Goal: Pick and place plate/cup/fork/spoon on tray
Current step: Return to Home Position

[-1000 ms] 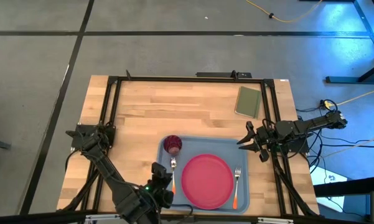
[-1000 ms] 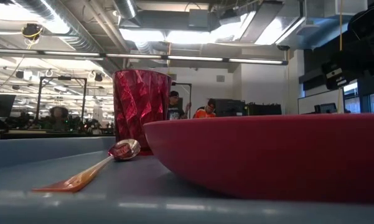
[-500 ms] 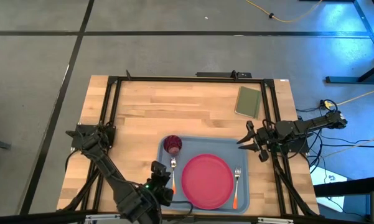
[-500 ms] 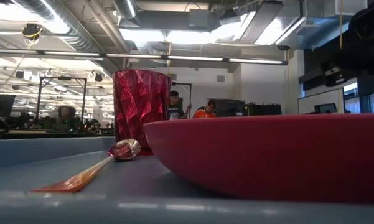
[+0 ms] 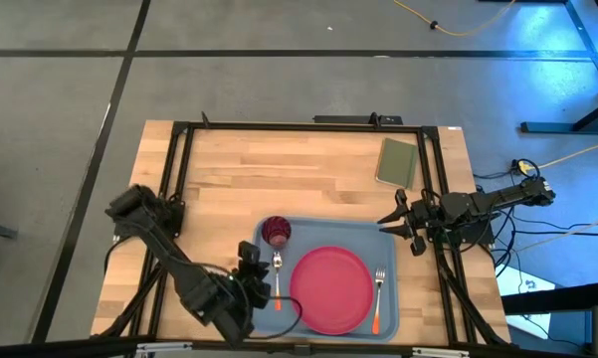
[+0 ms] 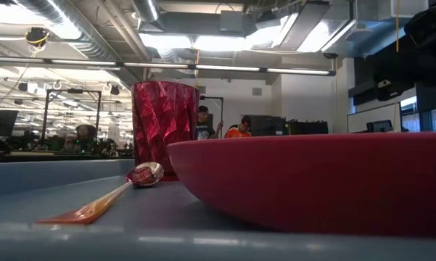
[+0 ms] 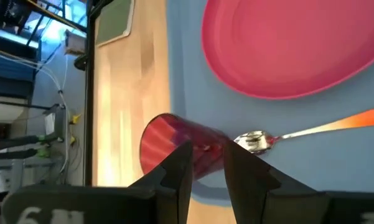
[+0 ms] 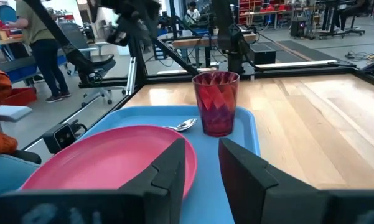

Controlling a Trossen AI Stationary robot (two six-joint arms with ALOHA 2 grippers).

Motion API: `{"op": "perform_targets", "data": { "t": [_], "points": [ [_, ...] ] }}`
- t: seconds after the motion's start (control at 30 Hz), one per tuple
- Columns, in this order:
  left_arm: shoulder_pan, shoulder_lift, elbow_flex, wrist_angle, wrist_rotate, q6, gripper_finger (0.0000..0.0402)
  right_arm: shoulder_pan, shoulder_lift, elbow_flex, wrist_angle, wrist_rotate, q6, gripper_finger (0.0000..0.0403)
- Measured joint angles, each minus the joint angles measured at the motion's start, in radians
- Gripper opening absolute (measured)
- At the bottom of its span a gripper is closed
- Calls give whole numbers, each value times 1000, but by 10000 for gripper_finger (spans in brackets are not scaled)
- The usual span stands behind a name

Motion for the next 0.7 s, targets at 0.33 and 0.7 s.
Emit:
{"op": "perform_targets", "data": {
  "t": [0.33,0.7],
  "points": [
    [106,-382,-506,521,203,268,81,0,0,0,3,22,-2,102],
    [418,-649,-931,1013,545,499,81,0,0,0,7,79,9,102]
  ]
}}
